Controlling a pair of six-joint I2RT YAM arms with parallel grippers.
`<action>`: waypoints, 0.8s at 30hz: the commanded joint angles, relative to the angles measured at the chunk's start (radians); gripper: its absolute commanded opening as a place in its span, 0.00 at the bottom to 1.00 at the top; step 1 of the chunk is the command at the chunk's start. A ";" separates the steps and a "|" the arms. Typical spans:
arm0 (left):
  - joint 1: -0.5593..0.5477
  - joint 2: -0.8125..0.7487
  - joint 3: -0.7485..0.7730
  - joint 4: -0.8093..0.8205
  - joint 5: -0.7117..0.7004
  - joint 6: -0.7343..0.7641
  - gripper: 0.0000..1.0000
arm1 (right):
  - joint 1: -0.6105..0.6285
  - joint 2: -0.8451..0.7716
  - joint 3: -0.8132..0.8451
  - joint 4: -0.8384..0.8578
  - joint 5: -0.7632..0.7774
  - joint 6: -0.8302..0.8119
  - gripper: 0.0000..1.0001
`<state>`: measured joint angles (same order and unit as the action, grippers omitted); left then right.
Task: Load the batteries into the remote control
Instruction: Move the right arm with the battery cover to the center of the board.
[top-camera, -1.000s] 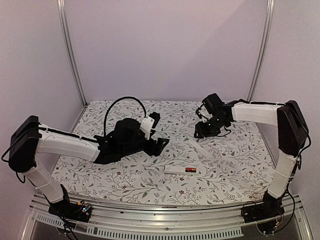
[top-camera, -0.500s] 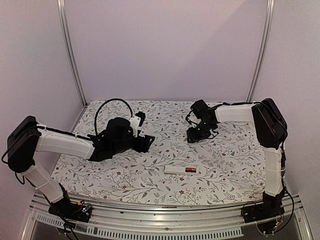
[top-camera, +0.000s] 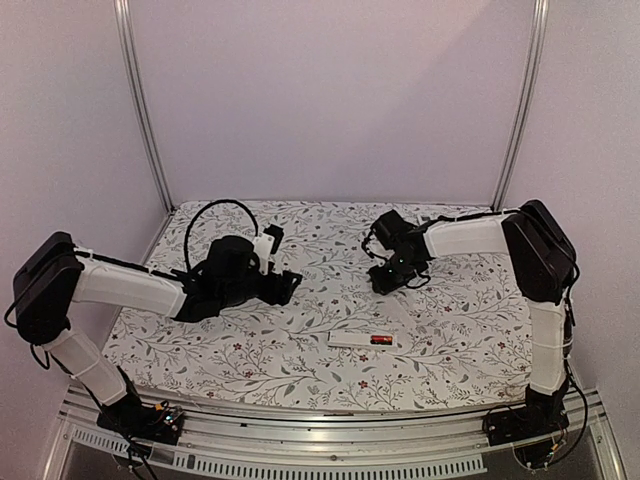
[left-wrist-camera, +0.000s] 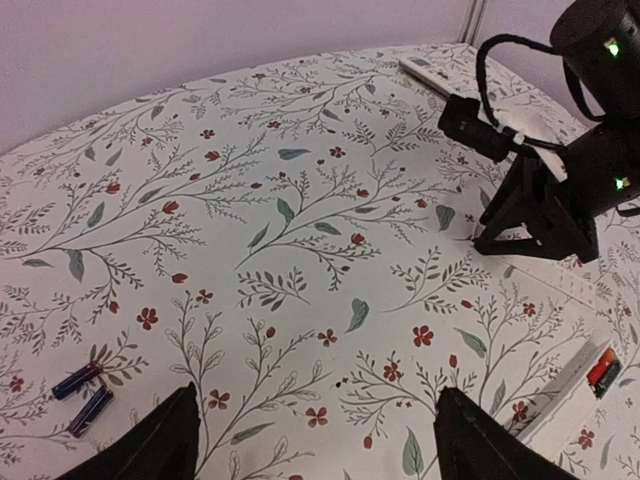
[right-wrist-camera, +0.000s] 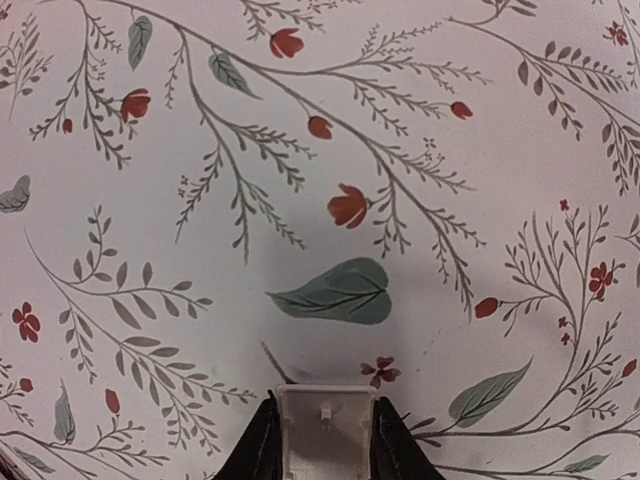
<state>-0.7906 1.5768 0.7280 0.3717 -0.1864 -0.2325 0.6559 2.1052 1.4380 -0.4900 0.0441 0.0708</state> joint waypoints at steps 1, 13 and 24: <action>0.017 -0.025 -0.019 0.012 0.013 0.005 0.81 | 0.063 -0.007 -0.113 -0.105 0.008 -0.017 0.24; 0.019 -0.022 -0.037 0.028 0.030 -0.002 0.81 | 0.120 -0.172 -0.234 -0.159 -0.074 -0.033 0.40; 0.023 -0.002 -0.024 0.030 0.036 0.021 0.81 | 0.119 -0.188 -0.014 -0.249 -0.018 -0.022 0.28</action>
<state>-0.7864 1.5650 0.7040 0.3847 -0.1631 -0.2306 0.7742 1.9327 1.3941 -0.6968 0.0017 0.0231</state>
